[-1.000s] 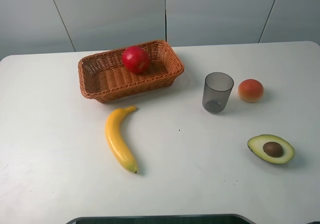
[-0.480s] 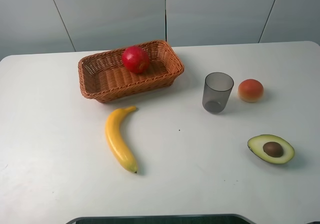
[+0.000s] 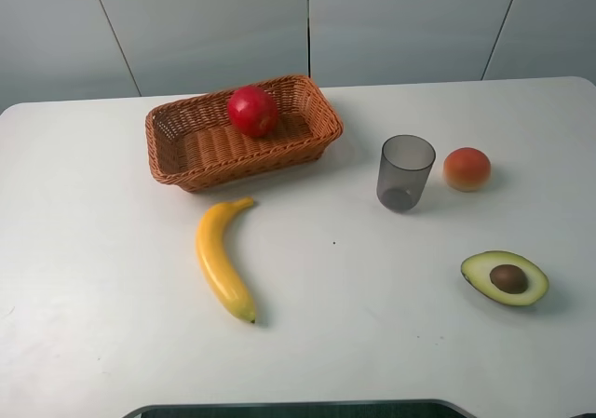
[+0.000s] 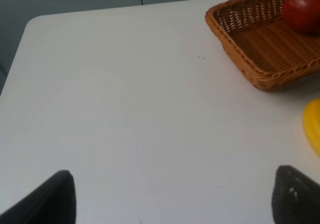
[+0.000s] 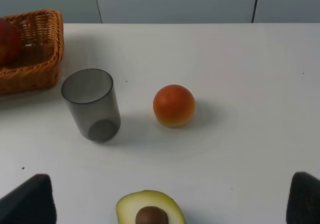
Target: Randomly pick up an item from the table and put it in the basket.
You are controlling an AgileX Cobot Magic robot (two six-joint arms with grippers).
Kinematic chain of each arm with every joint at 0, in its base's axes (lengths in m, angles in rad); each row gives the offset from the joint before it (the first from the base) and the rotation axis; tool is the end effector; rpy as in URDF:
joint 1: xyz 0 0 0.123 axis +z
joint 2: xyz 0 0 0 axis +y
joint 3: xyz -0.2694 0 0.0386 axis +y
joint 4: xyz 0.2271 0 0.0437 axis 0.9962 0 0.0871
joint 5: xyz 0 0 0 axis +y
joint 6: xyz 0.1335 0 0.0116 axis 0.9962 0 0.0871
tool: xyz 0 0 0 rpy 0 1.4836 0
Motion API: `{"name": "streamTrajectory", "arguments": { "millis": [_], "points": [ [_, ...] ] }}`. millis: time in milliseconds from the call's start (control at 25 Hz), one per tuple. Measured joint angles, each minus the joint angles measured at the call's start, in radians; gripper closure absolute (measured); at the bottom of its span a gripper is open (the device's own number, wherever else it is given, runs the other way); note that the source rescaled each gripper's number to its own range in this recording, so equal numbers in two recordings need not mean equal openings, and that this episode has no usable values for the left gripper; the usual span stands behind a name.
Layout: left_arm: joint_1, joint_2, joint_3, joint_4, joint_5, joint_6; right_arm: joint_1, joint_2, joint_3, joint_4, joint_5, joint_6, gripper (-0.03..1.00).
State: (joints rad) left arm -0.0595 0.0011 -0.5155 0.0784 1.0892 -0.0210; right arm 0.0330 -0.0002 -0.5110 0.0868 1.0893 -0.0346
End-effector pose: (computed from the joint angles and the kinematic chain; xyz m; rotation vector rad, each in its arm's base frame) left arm 0.0255 0.0078 0.2491 0.0339 2.0559 0.0441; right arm 0.0248 0.0111 0.2479 -0.0757 2.0588 0.1031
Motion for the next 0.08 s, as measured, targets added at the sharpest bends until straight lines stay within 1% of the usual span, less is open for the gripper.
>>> {"name": "streamTrajectory", "arguments": {
  "millis": [80],
  "points": [
    [0.000,0.000,0.000,0.000,0.000,0.000,0.000,0.000,0.000,0.000,0.000,0.000,-0.03]
  ]
}}
